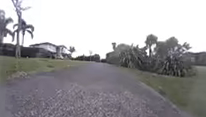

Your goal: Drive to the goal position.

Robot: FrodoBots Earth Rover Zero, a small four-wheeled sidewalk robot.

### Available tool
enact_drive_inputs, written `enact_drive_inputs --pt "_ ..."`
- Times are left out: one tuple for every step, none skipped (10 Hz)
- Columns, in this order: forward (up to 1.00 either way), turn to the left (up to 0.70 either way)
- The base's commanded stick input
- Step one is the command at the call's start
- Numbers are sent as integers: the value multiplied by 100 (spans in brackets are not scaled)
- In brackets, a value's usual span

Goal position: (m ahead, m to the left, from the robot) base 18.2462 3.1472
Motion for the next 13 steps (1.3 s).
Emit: enact_drive_inputs --pt "100 0" --pt "100 3" --pt "100 0" --pt "100 0" --pt "100 0" --pt "100 0" --pt "100 0" --pt "100 0" --pt "100 0" --pt "100 0" --pt "100 0" --pt "100 0" --pt "100 0"
